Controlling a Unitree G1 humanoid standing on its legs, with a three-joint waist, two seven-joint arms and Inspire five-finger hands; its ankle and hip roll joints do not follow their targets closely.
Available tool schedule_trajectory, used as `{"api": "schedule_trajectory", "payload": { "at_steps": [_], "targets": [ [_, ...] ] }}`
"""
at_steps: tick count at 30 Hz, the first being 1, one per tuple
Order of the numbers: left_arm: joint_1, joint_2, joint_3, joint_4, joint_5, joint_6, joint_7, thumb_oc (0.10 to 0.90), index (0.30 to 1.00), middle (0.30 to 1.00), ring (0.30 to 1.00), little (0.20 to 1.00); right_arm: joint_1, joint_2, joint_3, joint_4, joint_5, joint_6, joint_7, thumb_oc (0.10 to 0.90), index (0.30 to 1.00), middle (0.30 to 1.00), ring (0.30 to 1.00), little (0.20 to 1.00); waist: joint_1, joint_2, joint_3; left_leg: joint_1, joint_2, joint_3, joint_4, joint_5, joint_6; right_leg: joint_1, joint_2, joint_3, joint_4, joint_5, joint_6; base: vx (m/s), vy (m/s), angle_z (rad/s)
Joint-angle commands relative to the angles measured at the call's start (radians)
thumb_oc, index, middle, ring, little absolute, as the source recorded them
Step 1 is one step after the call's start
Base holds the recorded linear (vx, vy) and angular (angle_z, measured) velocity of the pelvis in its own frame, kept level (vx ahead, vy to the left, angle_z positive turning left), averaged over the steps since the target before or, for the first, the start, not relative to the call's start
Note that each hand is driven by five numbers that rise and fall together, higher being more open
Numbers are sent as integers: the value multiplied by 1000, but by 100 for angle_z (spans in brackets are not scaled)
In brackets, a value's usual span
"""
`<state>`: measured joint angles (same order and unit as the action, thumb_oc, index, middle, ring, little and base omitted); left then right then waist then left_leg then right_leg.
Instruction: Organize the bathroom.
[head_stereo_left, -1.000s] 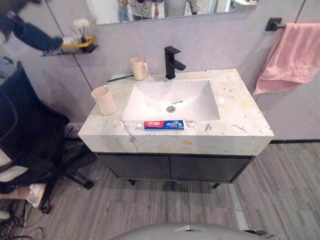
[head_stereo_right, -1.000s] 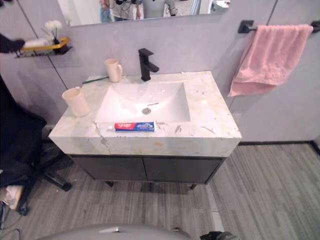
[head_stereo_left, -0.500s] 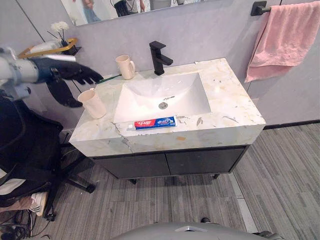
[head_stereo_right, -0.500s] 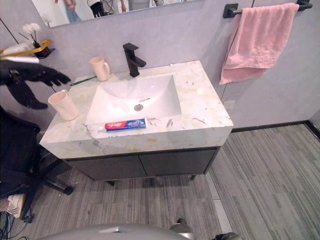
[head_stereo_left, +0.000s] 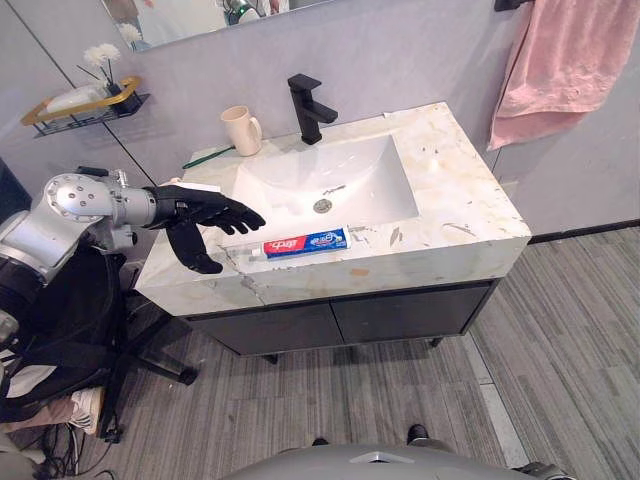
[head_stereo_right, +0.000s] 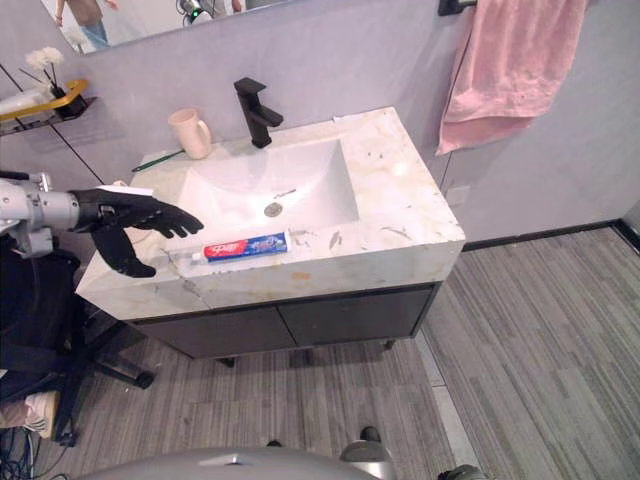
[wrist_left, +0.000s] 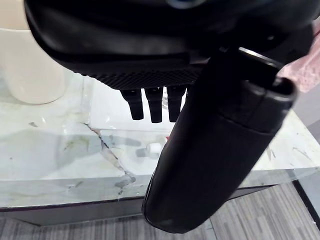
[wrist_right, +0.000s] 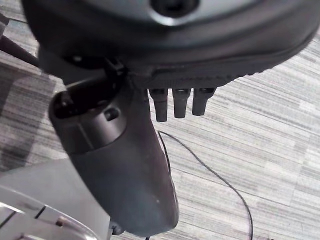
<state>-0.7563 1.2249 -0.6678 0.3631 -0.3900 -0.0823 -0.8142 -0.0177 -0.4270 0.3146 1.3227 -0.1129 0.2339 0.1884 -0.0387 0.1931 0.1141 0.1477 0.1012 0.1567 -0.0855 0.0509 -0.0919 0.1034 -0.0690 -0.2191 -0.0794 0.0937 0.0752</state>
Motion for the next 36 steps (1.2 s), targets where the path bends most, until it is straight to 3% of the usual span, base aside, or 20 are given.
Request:
{"api": "schedule_trajectory", "payload": {
  "at_steps": [1,8,16,23,36],
  "targets": [
    [-64,37,187,42,1,-11,96,800,900,900,900,900,-28,-33,14,43,-27,14,1,800,900,900,900,900,-9,-46,-38,-64,28,75,65,53,-25,-18,-58,21,43,-87,44,18,31,-2],
    [-14,-10,233,34,19,-16,142,800,900,900,900,900,-21,-35,13,28,-14,8,-1,800,900,900,900,900,-15,-51,-32,-76,39,85,74,73,-31,-23,-54,18,43,-89,34,0,0,0],
    [25,-76,264,-26,14,50,192,800,900,900,900,900,-22,-53,10,27,-3,-3,-8,800,900,900,900,900,-25,-42,-13,-98,52,89,92,111,-42,-45,-50,20,55,-93,24,-15,1,-2],
    [53,-96,293,-82,12,120,200,800,900,900,900,900,-13,-63,5,16,13,-3,-11,800,900,900,900,900,-27,-36,-2,-117,62,88,109,142,-52,-56,-48,15,64,-96,17,0,0,0],
    [66,-104,322,-144,-11,185,203,800,900,900,900,900,-4,-74,-7,15,28,-26,-23,800,900,900,900,900,-25,-28,11,-147,77,85,144,183,-66,-63,-49,5,77,-104,8,0,0,0]
  ]
}}
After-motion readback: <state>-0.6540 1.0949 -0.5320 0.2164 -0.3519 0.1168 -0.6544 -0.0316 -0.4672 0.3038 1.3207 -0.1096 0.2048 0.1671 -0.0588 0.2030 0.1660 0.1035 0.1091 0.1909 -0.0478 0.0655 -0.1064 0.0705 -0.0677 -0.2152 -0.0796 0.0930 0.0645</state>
